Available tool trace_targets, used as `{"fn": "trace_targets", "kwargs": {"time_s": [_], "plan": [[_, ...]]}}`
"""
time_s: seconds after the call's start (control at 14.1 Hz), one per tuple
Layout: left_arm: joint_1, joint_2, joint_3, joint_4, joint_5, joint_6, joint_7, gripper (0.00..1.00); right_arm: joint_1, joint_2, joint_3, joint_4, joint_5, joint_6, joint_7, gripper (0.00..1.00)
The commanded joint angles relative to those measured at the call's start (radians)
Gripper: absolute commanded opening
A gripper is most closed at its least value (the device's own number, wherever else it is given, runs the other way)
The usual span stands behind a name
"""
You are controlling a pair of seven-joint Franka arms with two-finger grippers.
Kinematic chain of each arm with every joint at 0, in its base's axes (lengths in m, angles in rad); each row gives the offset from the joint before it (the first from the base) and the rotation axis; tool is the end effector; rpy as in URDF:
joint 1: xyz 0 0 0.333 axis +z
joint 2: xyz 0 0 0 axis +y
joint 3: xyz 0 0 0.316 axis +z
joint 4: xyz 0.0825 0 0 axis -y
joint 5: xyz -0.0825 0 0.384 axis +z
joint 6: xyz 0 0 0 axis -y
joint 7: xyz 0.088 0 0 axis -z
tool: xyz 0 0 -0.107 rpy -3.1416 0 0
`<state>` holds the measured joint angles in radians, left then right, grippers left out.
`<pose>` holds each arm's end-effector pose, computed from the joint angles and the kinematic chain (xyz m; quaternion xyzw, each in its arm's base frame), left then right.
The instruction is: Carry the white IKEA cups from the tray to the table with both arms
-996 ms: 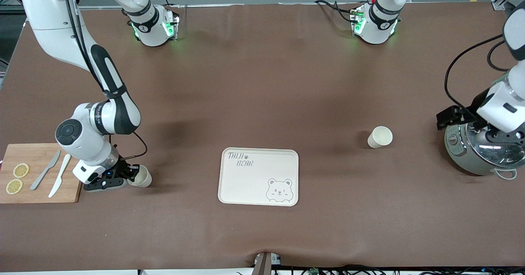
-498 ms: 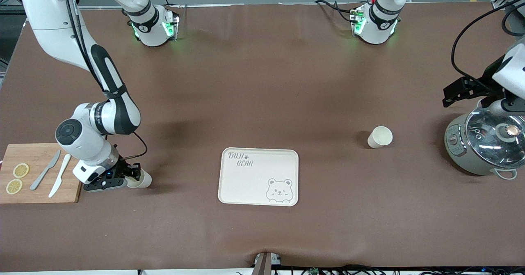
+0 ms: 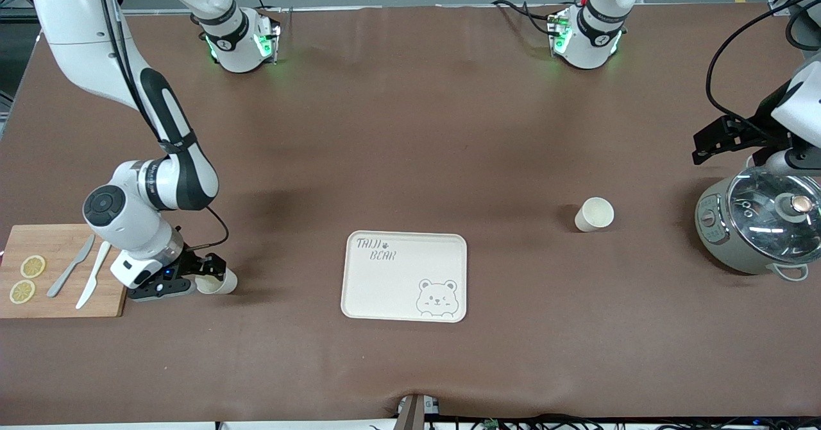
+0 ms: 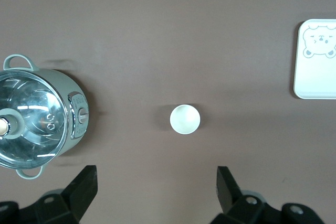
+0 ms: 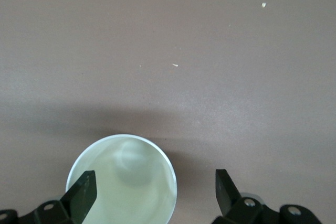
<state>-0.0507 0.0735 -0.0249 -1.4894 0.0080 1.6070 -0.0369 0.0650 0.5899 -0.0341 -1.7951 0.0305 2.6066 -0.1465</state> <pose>0.5799 -0.0425 0.6246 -0.9996 0.0193 -0.0222 0.0018 0.6769 0.0225 0.2423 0.9906 0.0798 0.1106 0.0063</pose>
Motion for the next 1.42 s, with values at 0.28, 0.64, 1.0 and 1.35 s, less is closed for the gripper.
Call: {"fn": "trace_targets", "kwargs": {"time_s": [0.28,0.64,1.0,1.35], "plan": [[-0.024,0.006,0.020,0.014,-0.013,0.034,0.009,1.00,-0.013,-0.110,0.008,0.037,0.000,-0.227,-0.018,1.00],[-0.014,0.005,0.020,0.023,-0.013,0.067,0.009,1.00,-0.014,-0.220,0.007,0.138,0.002,-0.560,-0.005,1.00],[-0.011,0.011,0.020,0.023,-0.014,0.090,0.005,1.00,-0.040,-0.333,0.000,0.160,0.003,-0.697,-0.005,1.00],[-0.012,0.011,0.019,0.023,-0.014,0.090,0.006,1.00,-0.082,-0.381,0.000,0.236,0.002,-0.858,-0.013,1.00]]}}
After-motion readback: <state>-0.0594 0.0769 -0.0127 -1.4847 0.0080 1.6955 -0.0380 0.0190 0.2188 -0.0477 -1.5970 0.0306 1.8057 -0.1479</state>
